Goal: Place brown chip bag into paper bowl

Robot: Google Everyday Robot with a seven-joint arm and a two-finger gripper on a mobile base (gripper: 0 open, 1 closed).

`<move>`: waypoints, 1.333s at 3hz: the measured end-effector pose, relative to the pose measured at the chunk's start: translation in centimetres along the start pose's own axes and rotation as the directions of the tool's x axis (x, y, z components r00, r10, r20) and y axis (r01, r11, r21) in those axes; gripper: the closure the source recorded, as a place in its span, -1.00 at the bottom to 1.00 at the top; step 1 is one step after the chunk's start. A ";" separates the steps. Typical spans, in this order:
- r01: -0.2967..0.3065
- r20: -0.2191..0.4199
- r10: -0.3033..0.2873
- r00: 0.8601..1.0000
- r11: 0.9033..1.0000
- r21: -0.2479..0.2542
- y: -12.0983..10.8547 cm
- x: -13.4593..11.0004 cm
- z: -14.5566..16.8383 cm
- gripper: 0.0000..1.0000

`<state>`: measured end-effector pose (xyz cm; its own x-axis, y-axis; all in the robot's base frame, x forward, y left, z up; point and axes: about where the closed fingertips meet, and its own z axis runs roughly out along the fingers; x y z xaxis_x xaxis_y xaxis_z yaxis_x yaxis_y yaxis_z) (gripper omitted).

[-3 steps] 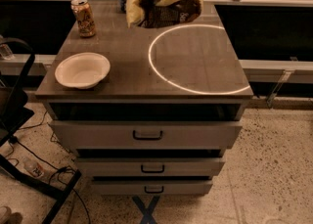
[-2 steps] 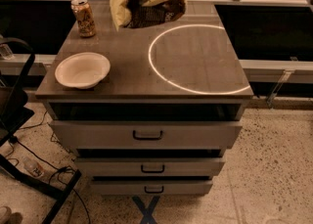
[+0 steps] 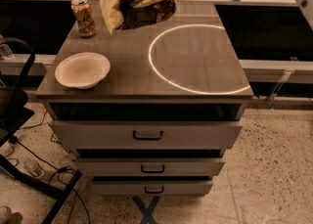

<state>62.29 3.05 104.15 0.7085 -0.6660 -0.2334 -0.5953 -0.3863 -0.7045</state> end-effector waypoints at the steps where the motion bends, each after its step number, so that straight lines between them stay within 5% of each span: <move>1: 0.086 0.056 -0.085 0.995 0.996 -0.015 0.1 -4.2 1.7 1.00; 3: 0.225 0.222 -0.204 0.953 0.972 -0.072 0.0 -10.5 6.7 1.00; 4: 0.251 0.277 -0.213 0.937 0.961 -0.113 0.6 -11.7 9.2 1.00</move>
Offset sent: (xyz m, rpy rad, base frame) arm -0.0600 0.1180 -0.0117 -0.0497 -0.0182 0.3409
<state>57.11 16.50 100.23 0.8955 -0.3648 -0.2549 -0.4368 -0.6108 -0.6604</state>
